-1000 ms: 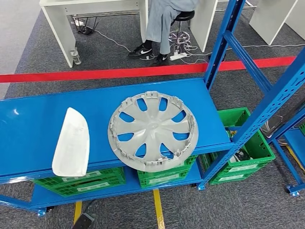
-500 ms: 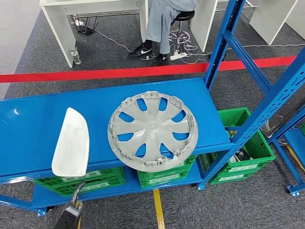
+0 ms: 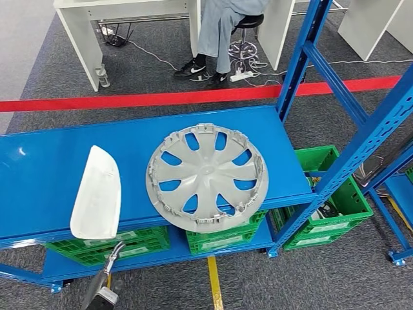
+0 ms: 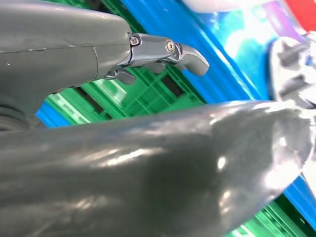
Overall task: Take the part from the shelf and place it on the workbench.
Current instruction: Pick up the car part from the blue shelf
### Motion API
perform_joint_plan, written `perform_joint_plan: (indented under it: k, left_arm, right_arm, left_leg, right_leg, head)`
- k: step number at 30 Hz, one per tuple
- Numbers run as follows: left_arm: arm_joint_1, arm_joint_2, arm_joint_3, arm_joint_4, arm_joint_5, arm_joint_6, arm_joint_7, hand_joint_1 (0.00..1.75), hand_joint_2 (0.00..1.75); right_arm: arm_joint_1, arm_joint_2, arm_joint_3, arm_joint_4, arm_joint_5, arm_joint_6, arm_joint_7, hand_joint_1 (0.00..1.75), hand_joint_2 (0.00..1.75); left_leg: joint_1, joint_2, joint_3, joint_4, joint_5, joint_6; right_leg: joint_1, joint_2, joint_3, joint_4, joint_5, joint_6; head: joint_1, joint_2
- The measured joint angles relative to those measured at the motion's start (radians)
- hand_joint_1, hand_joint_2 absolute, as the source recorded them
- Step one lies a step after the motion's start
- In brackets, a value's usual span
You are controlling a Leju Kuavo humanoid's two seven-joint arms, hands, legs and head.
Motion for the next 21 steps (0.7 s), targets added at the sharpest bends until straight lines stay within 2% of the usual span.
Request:
perform_joint_plan:
  k: [5,11,17,21]
  left_arm:
    - [0.029,0.084,-0.135,-0.108,0.133,-0.016,0.009,0.0,0.0]
    - [0.047,0.2,-0.307,-0.271,0.232,0.042,0.061,0.0,0.0]
    - [0.044,0.285,-0.428,-0.387,0.26,0.082,0.08,0.0,0.0]
    - [0.03,0.325,-0.518,-0.447,0.265,0.12,0.106,0.0,0.0]
  right_arm:
    - [-0.001,0.0,0.032,0.0,-0.031,0.003,0.001,0.0,0.0]
    - [-0.001,0.0,0.063,0.001,-0.064,0.003,0.008,0.0,0.0]
    - [-0.001,0.0,0.084,0.002,-0.084,0.003,0.019,0.0,0.0]
    - [-0.001,0.0,0.099,0.003,-0.095,0.004,0.022,0.0,0.0]
  left_leg:
    - [0.0,0.0,0.0,0.0,0.0,0.0]
    - [0.0,0.0,0.0,0.0,0.0,0.0]
    - [0.0,0.0,0.0,0.0,0.0,0.0]
    - [0.0,0.0,0.0,0.0,0.0,0.0]
  right_leg:
    - [0.0,0.0,0.0,0.0,0.0,0.0]
    - [0.0,0.0,0.0,0.0,0.0,0.0]
    - [0.0,0.0,0.0,0.0,0.0,0.0]
    - [0.0,0.0,0.0,0.0,0.0,0.0]
  head:
    - [0.0,0.0]
    - [0.0,0.0]
    - [0.0,0.0]
    - [0.0,0.0]
